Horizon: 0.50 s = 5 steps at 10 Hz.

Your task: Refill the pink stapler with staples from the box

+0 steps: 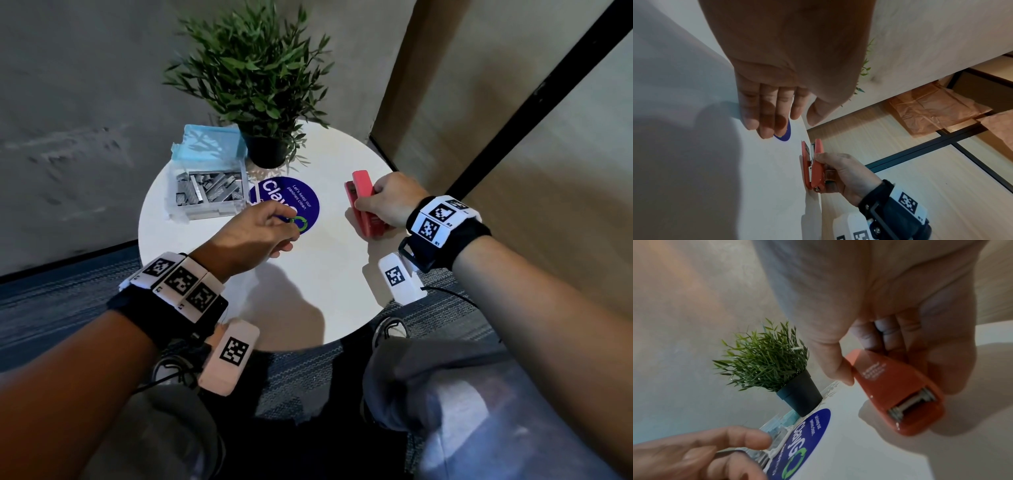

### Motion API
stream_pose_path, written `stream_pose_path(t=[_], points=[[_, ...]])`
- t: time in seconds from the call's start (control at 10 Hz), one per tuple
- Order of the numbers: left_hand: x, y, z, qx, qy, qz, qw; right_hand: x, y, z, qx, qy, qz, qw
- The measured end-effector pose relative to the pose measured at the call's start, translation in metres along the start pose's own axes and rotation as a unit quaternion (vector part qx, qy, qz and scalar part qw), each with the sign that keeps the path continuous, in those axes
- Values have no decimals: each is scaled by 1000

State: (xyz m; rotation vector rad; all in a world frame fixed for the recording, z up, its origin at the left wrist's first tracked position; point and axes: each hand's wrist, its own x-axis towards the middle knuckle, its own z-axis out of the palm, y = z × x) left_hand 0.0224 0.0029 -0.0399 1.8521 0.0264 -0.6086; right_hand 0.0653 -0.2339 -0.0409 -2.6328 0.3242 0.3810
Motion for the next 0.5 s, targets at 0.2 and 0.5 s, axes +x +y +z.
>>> stream_pose_path(t=[0.2, 0.5], points=[[1, 0, 1, 8, 2, 3, 1000, -2, 1, -4, -1, 1, -11, 1000], [0, -4, 0, 28, 6, 22, 999, -18, -22, -9, -64, 95, -93, 989]])
